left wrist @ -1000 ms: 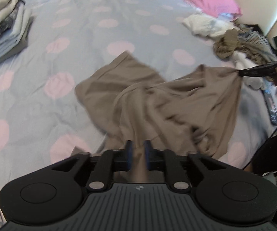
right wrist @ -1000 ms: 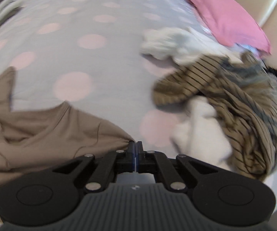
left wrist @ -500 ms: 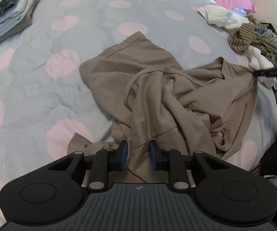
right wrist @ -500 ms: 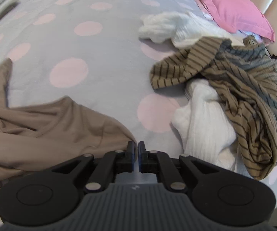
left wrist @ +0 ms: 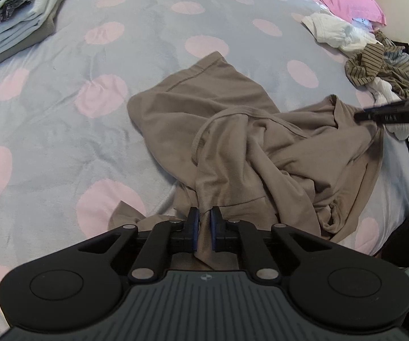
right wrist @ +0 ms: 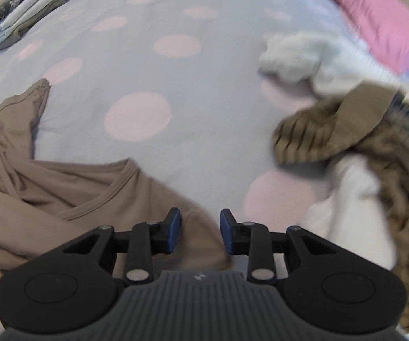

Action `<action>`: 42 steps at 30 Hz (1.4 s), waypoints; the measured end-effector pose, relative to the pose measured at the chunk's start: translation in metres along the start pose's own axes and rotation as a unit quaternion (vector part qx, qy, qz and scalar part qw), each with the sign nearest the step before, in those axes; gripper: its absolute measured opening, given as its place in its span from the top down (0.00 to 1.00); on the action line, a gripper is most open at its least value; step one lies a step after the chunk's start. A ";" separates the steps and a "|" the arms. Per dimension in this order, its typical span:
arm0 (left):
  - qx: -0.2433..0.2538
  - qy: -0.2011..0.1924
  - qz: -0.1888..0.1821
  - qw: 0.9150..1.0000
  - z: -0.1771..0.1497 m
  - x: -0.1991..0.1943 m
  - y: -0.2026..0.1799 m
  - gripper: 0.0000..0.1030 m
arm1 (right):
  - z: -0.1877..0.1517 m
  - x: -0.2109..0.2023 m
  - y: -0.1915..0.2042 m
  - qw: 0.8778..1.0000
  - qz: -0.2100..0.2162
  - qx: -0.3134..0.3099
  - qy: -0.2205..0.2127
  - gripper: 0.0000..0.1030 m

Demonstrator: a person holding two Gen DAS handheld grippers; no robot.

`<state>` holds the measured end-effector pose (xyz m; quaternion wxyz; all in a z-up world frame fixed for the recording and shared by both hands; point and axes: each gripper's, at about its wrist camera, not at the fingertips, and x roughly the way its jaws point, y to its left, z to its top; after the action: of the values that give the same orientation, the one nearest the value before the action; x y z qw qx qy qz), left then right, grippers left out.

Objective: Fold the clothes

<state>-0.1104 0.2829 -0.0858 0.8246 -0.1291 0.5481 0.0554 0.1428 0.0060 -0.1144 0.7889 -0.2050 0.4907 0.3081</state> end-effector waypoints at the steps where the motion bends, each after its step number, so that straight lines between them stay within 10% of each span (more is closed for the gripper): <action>1: -0.004 -0.001 0.002 1.000 0.001 -0.002 0.002 0.95 | -0.002 0.001 0.000 1.000 0.003 0.005 0.007 0.68; 4: -0.020 -0.010 0.011 1.000 0.004 -0.008 0.009 0.96 | -0.006 -0.002 0.003 1.000 0.000 0.016 0.008 0.94; 17: -0.053 -0.186 0.083 0.978 0.042 -0.132 0.033 0.97 | 0.025 -0.169 0.011 0.964 -0.058 0.047 -0.253 0.97; 35: -0.003 -0.527 0.077 0.846 0.000 -0.390 -0.033 1.00 | -0.019 -0.428 0.044 0.817 -0.098 0.048 -0.567 0.97; 42: 0.017 -0.562 0.068 0.824 -0.013 -0.421 -0.053 1.00 | -0.038 -0.469 0.049 0.783 -0.107 0.050 -0.611 0.97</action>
<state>-0.2750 0.2497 0.3037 0.9861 -0.0241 -0.0016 0.1645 -0.0691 -0.1160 0.2907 0.9604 0.0145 -0.1044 0.2578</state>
